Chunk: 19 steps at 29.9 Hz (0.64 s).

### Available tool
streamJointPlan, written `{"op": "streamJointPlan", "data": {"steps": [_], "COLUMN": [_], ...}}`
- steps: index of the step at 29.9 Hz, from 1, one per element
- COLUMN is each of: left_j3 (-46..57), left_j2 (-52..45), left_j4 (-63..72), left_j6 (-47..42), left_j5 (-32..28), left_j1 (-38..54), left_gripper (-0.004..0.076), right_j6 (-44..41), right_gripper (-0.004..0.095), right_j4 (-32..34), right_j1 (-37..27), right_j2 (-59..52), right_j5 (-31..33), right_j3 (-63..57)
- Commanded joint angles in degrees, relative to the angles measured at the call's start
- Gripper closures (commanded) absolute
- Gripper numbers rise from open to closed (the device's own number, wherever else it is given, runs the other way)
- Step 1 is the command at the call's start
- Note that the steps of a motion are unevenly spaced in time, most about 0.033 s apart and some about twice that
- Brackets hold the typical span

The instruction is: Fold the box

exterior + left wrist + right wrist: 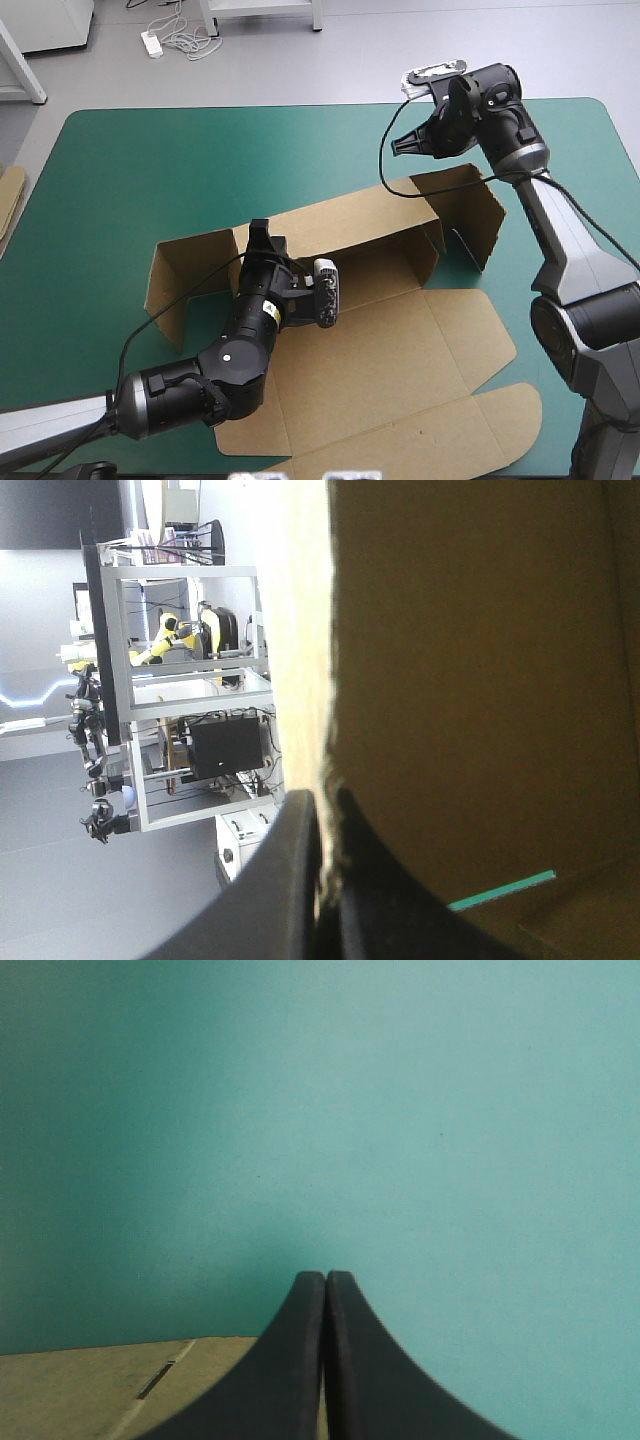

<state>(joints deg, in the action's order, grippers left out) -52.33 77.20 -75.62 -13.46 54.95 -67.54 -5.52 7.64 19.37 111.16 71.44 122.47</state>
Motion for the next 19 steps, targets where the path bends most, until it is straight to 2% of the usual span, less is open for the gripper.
{"op": "streamJointPlan", "data": {"steps": [1,19], "left_j3": [-1.57,-1.57], "left_j2": [-1.15,-1.15], "left_j4": [-0.57,-0.57], "left_j6": [-0.42,-0.42], "left_j5": [1.89,1.98], "left_j1": [-0.32,-0.32], "left_gripper": [0.0733,0.0733], "right_j6": [-0.12,-0.40], "right_gripper": [0.0927,0.0927], "right_j4": [0.38,0.64], "right_j1": [-0.24,-0.24], "right_j2": [-3.19,-13.84], "right_j5": [0.16,0.06], "right_j3": [-0.19,-15.93]}}
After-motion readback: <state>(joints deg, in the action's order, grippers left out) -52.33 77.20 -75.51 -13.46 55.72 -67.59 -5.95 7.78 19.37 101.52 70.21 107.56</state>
